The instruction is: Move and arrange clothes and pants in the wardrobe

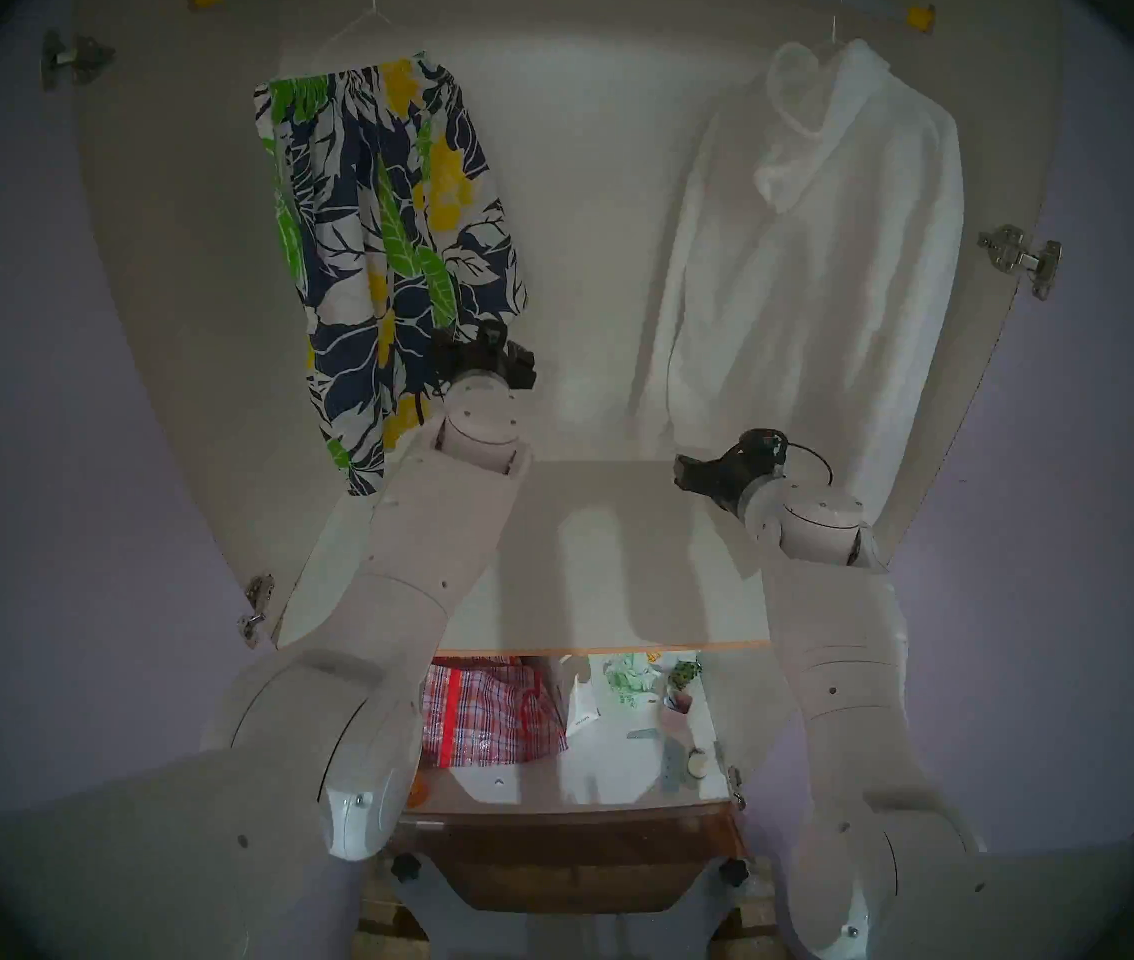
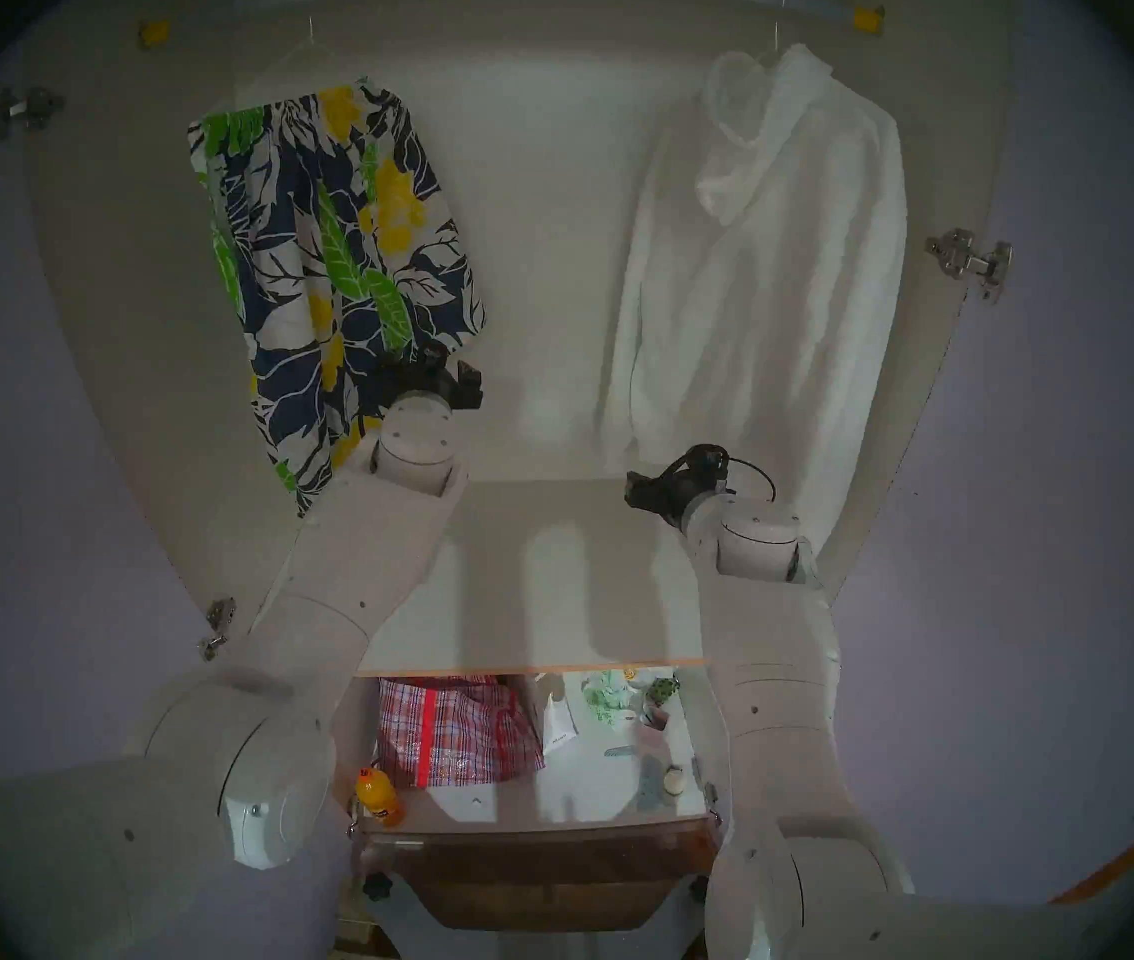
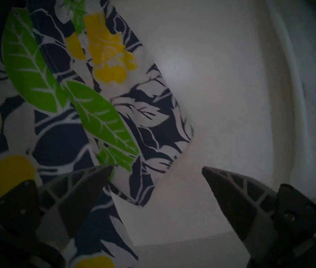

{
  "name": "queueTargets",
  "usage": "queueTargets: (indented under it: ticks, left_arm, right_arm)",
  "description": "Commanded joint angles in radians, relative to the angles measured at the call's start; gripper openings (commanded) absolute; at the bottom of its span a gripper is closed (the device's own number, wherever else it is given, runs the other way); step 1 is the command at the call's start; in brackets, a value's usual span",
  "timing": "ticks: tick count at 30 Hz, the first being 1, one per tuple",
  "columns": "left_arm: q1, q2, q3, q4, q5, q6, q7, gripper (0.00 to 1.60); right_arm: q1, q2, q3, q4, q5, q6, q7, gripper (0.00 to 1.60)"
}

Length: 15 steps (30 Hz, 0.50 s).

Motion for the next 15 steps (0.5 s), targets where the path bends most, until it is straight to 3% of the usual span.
queueTargets:
  ticks: [1, 3, 10, 15]
  left_arm:
    - [-0.092, -0.021, -0.016, 0.051, -0.012, 0.013, 0.006, 1.60]
    - [-0.133, -0.013, -0.023, 0.096, -0.025, 0.024, -0.018, 1.60]
    - [-0.261, 0.048, -0.023, 0.231, -0.064, 0.035, -0.215, 1.60]
    - [-0.323, 0.047, -0.076, 0.324, -0.083, 0.001, -0.213, 1.60]
  right_arm:
    - [0.025, -0.003, -0.001, -0.029, 0.005, -0.010, 0.002, 1.60]
    - [0.025, -0.003, -0.001, -0.029, 0.005, -0.010, 0.002, 1.60]
    - [0.026, -0.003, -0.002, -0.027, 0.005, -0.009, 0.002, 1.60]
    - [0.026, -0.003, -0.002, -0.027, 0.005, -0.009, 0.002, 1.60]
